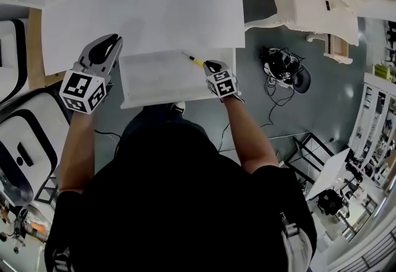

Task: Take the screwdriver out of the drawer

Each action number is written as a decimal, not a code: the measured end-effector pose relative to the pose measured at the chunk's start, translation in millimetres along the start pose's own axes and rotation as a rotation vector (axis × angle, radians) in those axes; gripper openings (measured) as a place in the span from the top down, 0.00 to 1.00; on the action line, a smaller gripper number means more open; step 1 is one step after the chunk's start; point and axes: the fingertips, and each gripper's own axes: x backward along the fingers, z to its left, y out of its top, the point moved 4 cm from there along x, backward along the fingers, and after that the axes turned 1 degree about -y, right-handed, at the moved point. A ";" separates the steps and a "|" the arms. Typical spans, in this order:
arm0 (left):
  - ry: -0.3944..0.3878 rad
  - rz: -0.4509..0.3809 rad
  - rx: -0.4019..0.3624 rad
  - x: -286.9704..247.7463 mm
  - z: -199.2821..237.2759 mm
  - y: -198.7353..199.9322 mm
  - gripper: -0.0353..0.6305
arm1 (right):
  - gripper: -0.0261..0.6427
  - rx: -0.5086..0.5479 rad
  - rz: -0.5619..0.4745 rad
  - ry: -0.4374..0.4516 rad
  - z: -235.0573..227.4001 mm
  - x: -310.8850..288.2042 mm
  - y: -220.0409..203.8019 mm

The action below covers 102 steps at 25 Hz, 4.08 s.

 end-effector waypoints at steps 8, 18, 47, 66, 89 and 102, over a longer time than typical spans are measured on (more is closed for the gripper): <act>-0.014 0.042 0.009 -13.7 12.3 -15.0 0.86 | 0.88 0.038 0.078 0.014 -5.8 -39.1 -15.7; -0.020 0.088 0.017 -23.0 26.6 -35.2 0.86 | 0.83 0.119 0.174 0.041 -6.3 -80.3 -34.1; -0.028 0.142 0.073 -41.7 41.8 -75.0 0.86 | 0.77 0.244 0.381 0.059 -9.7 -136.3 -70.9; -0.027 0.117 0.064 -42.0 45.5 -63.1 0.86 | 0.83 0.241 0.401 0.054 -6.3 -137.1 -70.7; -0.024 0.035 -0.026 -2.7 4.9 -24.1 0.88 | 0.83 0.326 0.305 0.049 18.9 -69.5 -40.6; -0.027 -0.029 -0.090 36.5 -49.4 6.7 0.89 | 0.83 0.171 0.113 0.029 33.0 -3.7 -6.6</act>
